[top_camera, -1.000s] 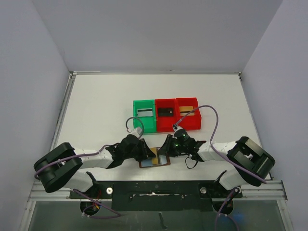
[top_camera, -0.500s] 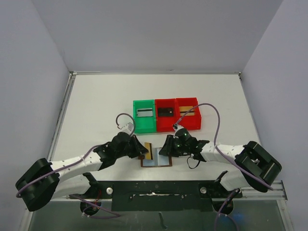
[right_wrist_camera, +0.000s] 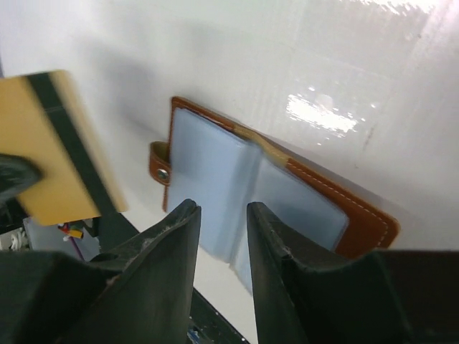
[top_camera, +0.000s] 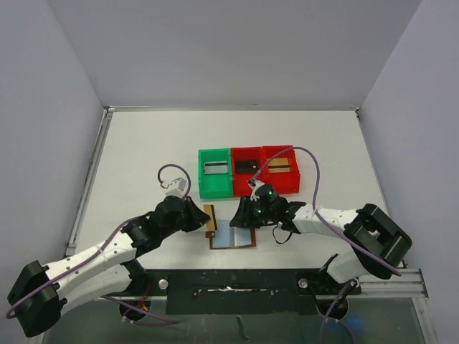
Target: Take the credit cards out of the card holder
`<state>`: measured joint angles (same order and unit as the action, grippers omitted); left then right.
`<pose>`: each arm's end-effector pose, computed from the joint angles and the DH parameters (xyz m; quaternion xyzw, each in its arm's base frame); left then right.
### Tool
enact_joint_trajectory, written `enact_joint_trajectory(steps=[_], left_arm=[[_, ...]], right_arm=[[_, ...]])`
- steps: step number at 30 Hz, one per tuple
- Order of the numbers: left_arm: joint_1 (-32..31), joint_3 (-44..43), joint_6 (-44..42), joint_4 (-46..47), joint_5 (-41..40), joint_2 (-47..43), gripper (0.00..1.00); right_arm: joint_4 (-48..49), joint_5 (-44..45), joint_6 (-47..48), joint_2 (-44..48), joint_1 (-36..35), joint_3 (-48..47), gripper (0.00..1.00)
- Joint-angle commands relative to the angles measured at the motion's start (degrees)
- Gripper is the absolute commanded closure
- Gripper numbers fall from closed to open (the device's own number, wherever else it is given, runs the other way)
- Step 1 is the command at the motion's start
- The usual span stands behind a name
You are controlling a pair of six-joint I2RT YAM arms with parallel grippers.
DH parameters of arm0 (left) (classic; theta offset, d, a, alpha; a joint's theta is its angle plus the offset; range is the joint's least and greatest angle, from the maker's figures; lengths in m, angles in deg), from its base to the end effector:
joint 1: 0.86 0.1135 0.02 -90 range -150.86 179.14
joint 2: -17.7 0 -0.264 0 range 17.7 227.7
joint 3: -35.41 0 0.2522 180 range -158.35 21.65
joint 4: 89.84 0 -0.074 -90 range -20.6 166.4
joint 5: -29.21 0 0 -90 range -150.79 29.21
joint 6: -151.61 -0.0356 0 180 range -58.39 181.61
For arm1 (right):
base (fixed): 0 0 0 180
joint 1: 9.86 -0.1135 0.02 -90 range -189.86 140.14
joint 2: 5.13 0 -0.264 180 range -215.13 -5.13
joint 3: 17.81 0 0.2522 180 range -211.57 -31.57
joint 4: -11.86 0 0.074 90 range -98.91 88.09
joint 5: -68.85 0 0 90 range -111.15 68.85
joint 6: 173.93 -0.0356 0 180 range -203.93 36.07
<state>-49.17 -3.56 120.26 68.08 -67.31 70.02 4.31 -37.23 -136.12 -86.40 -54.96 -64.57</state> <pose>0.1315 -0.1415 0.2008 -0.1059 0.8813 -0.3377 0.3130 0.1823 0.1969 0.1591 -0.0008 0.9066 0.3864 0.1699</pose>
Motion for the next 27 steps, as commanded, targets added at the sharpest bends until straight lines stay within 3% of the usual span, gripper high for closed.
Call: enact_joint_trajectory(steps=[1, 9, 17, 21, 23, 27], left_arm=[[-0.1, 0.0, -0.7, -0.4, -2.9, -4.9, 1.0], [0.1, 0.6, -1.8, -0.2, -5.6, -10.1, 1.0], [2.0, -5.5, -10.0, 0.5, -4.2, -7.6, 1.0], [5.7, -8.1, -13.6, 3.1, 2.1, -4.8, 1.0], [8.7, -9.1, -14.5, 4.8, 7.3, -3.2, 1.0], [16.3, -10.1, -14.6, 8.5, 19.0, -1.2, 1.0]], right_arm=[[-1.9, 2.5, -1.2, -2.2, -0.5, 0.8, 0.65], [-2.4, 4.0, 5.9, 6.4, 1.2, -5.4, 0.47], [4.9, 2.5, 6.3, 20.4, 14.0, -1.2, 0.19], [6.0, 3.2, 6.5, 23.6, 18.3, -1.4, 0.15], [4.7, 6.3, 5.4, 24.9, 19.3, -1.6, 0.0], [2.5, 6.8, 3.7, 26.4, 22.0, -1.0, 0.02]])
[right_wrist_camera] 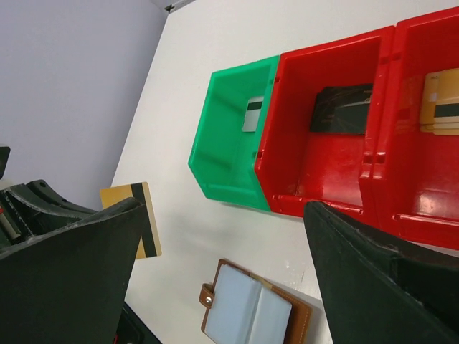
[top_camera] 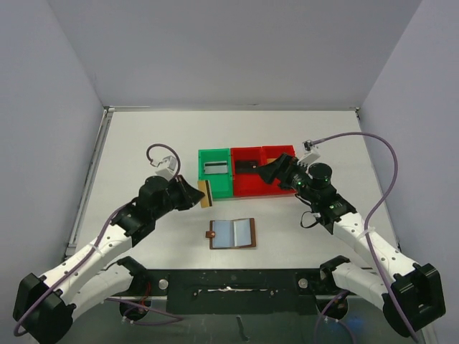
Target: Take the credit cards out of the card holder
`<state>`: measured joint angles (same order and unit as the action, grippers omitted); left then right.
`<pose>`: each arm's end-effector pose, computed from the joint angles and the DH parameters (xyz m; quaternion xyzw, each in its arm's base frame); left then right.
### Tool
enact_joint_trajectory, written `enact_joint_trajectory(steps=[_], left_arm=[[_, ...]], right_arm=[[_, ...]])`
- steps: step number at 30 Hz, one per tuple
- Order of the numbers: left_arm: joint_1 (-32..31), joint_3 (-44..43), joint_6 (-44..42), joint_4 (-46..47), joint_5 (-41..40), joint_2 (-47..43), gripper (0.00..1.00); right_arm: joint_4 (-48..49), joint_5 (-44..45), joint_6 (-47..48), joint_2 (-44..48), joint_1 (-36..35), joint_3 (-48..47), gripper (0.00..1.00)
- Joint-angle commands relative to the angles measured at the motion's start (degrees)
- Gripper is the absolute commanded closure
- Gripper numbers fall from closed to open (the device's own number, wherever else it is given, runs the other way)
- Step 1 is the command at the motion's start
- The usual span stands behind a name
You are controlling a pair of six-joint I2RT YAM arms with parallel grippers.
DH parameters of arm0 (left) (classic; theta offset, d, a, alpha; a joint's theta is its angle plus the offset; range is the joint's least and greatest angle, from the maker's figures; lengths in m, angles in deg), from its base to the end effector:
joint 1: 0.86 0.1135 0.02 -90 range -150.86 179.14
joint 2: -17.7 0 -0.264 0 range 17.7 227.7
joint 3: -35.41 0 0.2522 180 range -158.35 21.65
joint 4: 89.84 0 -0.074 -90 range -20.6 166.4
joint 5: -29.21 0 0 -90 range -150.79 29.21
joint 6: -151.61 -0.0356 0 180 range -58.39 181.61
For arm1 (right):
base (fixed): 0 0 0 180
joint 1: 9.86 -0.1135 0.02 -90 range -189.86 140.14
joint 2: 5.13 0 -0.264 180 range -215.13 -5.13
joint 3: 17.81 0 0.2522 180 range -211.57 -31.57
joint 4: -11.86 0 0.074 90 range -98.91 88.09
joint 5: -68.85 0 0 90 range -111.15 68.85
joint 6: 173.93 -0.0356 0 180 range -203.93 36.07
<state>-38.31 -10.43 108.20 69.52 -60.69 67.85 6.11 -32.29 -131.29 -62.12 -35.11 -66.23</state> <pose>0.1601 -0.1227 0.2510 -0.0667 0.8405 -0.3605 0.3989 0.2061 0.1048 0.2704 0.0923 0.7828 0.4233 0.4467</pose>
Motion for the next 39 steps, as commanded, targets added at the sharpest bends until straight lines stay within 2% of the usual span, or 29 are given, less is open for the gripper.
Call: enact_joint_trajectory(steps=[1, 3, 6, 9, 15, 19, 23, 26, 31, 36, 39], left_arm=[[7.3, -2.9, -2.1, 8.4, 15.0, 1.2, 1.0], [10.9, -2.1, 0.0, 12.2, 20.7, 1.4, 1.0], [14.0, -0.9, 4.5, 20.7, 24.3, 2.4, 1.0], [14.2, -1.4, 6.7, 26.3, 28.5, 5.5, 1.0], [14.2, -1.2, 10.8, 34.2, 34.3, 10.3, 1.0], [14.2, 0.3, 15.0, 42.7, 38.5, 12.7, 1.0], [13.9, 1.5, 18.3, 47.5, 39.7, 13.8, 1.0], [13.5, 2.0, 18.8, 48.0, 39.5, 13.6, 1.0], [12.8, 2.4, 18.9, 48.3, 40.0, 14.2, 1.0], [11.7, 1.9, 19.3, 49.7, 42.3, 15.3, 1.0], [11.5, 2.5, 20.3, 51.2, 43.2, 15.4, 1.0]], right_arm=[[2.0, -0.2, -1.3, 2.4, 2.9, 1.2, 0.02], [4.4, -4.1, -2.9, 2.3, 4.5, 2.3, 0.02], [2.2, -6.9, -4.7, 1.1, 6.1, 1.3, 0.02], [1.3, -9.4, -4.4, -0.1, 6.1, 0.3, 0.02], [8.7, -19.8, -5.6, -2.7, 5.9, 0.5, 0.01], [14.8, -28.3, -6.2, -6.6, 4.3, -0.6, 0.1], [15.3, -29.1, -5.8, -9.5, 1.0, -2.5, 0.15], [15.4, -31.7, -5.0, -12.4, -2.0, -5.5, 0.22], [18.5, -32.5, -5.3, -14.2, -5.2, -7.3, 0.23], [23.7, -34.3, -8.6, -17.2, -5.2, -7.7, 0.35], [27.5, -36.1, -10.7, -18.6, -5.2, -7.7, 0.46]])
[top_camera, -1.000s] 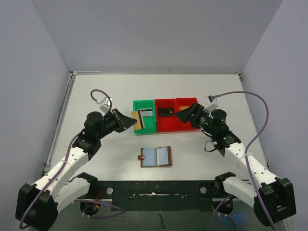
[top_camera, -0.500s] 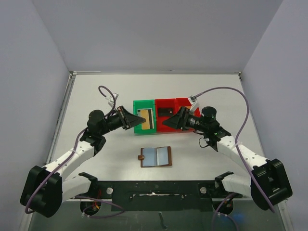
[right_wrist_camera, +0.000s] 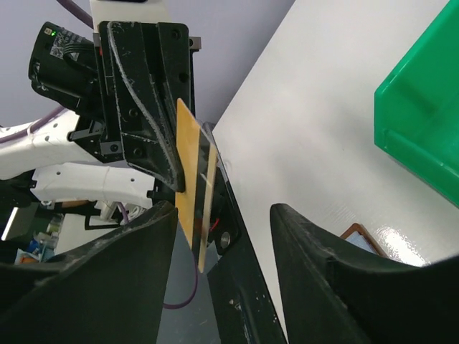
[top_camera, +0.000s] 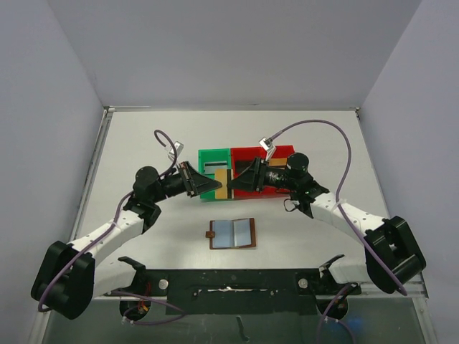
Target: Take the credit cards out of the card holder
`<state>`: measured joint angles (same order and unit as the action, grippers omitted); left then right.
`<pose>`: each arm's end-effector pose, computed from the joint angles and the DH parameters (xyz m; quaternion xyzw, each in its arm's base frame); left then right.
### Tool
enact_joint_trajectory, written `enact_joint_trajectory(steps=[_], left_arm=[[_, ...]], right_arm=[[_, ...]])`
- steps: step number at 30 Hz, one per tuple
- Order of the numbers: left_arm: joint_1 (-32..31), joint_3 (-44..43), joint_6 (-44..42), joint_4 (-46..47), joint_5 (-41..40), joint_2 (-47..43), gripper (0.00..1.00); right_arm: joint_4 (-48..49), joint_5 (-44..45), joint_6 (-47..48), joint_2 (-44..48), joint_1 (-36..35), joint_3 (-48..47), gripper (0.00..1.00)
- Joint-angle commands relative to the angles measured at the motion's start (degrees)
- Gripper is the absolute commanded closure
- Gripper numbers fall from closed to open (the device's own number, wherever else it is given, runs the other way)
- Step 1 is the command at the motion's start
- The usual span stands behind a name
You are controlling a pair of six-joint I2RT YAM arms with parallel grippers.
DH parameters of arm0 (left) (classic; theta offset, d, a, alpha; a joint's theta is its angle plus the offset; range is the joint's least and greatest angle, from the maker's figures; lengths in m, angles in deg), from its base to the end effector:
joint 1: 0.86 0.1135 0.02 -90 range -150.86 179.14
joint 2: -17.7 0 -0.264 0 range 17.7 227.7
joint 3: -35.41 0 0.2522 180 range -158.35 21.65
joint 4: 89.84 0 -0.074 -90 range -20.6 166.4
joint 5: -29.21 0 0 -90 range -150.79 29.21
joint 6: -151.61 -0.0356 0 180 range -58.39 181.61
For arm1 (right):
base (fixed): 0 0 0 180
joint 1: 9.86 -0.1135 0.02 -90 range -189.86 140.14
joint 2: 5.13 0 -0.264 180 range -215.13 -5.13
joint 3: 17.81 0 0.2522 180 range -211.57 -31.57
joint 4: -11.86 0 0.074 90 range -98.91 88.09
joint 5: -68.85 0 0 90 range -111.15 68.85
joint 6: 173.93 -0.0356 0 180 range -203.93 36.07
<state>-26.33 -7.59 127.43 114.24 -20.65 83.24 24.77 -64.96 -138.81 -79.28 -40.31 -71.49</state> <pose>0.2111 -0.1260 0.2599 0.0048 0.6998 -0.6486 0.2994 0.2315 0.1647 0.2661 -0.0926 0.7341 0.6207 0.2594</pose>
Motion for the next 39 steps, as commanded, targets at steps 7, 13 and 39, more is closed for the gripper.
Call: enact_joint_trajectory(steps=[7, 13, 39], left_arm=[[-0.5, 0.4, 1.9, 7.6, 4.1, -0.1, 1.0], [-0.3, -0.6, -1.4, -0.1, 1.0, -2.1, 0.28], [-0.2, -7.9, -20.2, -38.9, -15.9, -11.2, 0.25]], right_arm=[[12.4, -5.8, -4.7, -1.2, 0.7, -1.1, 0.89], [10.1, -7.6, -1.2, 2.8, 5.2, 0.0, 1.0], [-24.4, 41.4, 92.6, 2.5, 8.6, -3.2, 1.0]])
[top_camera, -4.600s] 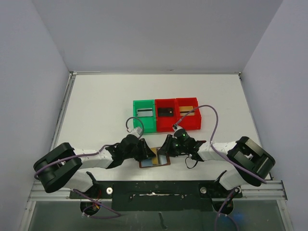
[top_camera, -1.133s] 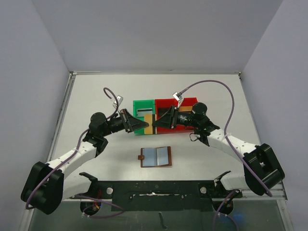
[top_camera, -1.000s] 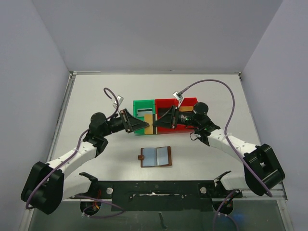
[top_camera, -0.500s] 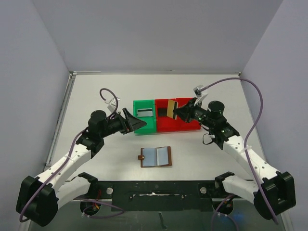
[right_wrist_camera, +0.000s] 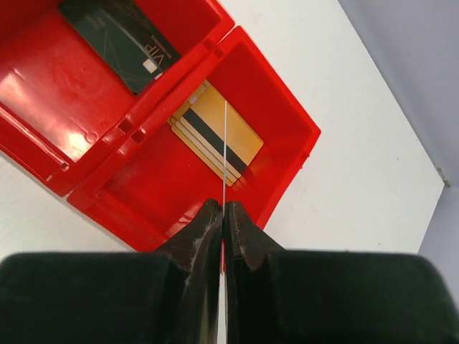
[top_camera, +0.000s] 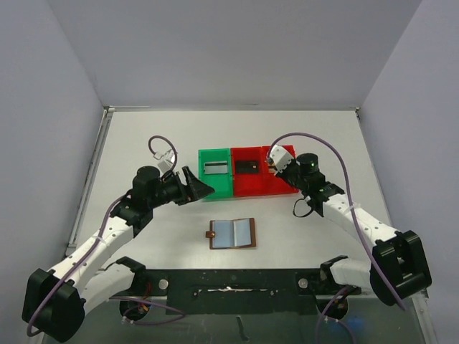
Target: Take the credit cards out of the card holder
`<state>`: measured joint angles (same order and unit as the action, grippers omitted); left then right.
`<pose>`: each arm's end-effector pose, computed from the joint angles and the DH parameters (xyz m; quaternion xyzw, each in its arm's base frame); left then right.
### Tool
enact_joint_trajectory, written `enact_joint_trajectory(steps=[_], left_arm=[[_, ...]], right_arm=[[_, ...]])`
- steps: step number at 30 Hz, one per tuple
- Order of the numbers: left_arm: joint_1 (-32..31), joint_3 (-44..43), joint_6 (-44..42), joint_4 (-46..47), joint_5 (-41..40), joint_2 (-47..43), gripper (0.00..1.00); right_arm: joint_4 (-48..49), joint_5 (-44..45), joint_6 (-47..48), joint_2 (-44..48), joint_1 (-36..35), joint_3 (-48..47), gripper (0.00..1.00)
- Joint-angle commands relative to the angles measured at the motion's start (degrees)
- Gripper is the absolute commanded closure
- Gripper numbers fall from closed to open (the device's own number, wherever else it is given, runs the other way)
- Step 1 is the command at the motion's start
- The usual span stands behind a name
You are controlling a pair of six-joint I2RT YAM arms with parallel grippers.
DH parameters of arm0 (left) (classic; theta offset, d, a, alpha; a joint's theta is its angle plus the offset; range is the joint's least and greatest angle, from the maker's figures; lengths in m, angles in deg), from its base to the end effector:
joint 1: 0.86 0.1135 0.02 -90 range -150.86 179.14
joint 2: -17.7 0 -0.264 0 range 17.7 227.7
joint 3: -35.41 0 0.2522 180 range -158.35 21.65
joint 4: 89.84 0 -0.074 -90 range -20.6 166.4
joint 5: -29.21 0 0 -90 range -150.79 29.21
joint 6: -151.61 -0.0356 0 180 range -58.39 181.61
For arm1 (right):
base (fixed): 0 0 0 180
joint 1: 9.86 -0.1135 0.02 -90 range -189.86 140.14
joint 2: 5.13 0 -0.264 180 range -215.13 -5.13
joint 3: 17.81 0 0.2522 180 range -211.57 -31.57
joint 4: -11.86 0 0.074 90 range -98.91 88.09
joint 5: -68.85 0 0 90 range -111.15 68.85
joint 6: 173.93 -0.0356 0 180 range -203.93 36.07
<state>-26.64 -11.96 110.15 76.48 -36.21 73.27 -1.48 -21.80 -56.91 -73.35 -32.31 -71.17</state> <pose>0.1908 -0.1086 0.2556 -0.0428 0.8171 -0.4711 0.3296 0.2424 0.1006 0.2422 -0.3617 0.7781 -0.0156 0.5133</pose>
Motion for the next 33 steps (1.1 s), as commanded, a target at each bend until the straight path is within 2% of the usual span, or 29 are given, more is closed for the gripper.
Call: enact_joint_trajectory(steps=[1, 6, 17, 33], left_arm=[[0.1, -3.8, -3.5, -2.3, -0.3, -1.0, 0.25], [0.0, -7.0, -6.0, -6.5, -0.4, -0.2, 0.25], [0.1, -5.9, -5.5, -6.9, -0.1, -1.7, 0.25], [0.1, -5.5, -4.2, -6.8, -0.1, -2.4, 0.25]], right_arm=[[1.8, -2.9, 12.0, -4.7, 0.8, -4.1, 1.0], [4.1, -3.4, 15.1, -10.6, 2.1, -6.7, 1.0], [7.7, -8.9, 20.5, -19.0, 5.4, -11.1, 1.0], [10.4, -4.2, 30.6, -29.9, 5.2, -15.0, 1.0]])
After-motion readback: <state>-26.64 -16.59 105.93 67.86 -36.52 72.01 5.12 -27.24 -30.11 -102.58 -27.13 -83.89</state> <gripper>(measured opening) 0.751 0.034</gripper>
